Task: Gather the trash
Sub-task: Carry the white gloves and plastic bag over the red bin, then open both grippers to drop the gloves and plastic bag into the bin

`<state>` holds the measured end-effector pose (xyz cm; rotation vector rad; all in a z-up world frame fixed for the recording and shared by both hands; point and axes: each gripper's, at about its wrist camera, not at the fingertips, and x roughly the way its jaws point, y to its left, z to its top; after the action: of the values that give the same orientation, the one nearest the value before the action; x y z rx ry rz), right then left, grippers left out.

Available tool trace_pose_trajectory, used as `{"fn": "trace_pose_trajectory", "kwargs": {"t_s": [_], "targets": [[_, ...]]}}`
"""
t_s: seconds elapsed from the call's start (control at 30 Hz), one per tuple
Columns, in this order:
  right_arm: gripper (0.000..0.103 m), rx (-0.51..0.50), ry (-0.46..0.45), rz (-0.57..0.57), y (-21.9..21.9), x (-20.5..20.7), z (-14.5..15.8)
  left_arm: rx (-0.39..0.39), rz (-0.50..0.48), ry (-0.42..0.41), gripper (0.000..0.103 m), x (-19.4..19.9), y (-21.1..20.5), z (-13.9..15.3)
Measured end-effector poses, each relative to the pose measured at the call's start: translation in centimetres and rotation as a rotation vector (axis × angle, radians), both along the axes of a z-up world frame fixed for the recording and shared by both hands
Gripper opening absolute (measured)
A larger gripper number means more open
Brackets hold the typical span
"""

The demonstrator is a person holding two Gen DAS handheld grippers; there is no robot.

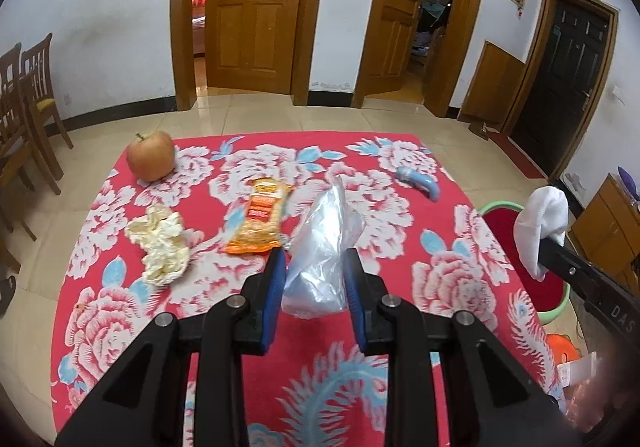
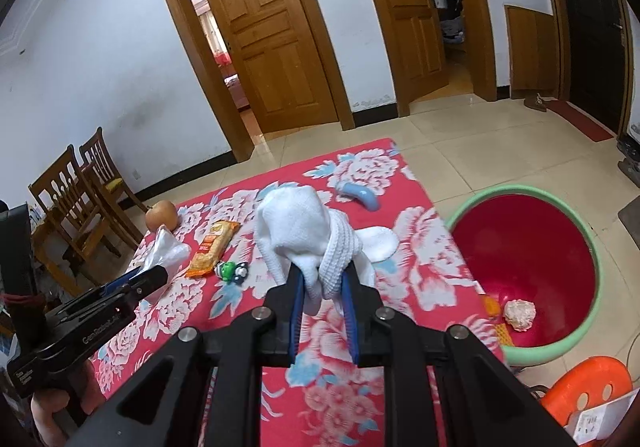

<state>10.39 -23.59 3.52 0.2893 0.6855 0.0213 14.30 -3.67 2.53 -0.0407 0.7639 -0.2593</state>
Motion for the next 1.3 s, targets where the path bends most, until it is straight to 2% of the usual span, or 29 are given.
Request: {"fn": "trace_pose_trajectory", "kwargs": {"t_s": [0.5, 0.93, 1.3], "targets": [[0.020, 0.022, -0.008, -0.115, -7.0, -3.2, 0.3, 0.010, -0.126, -0.016, 0.029, -0.5, -8.2, 0.9], [0.020, 0.071, 0.029, -0.242, -13.4, -4.3, -1.8, 0.046, -0.237, -0.012, 0.029, 0.3, -15.3, 0.1], [0.023, 0.114, 0.121, -0.310, -17.6, -3.4, -5.6, 0.045, -0.323, 0.003, 0.029, 1.3, -19.9, -0.9]]}}
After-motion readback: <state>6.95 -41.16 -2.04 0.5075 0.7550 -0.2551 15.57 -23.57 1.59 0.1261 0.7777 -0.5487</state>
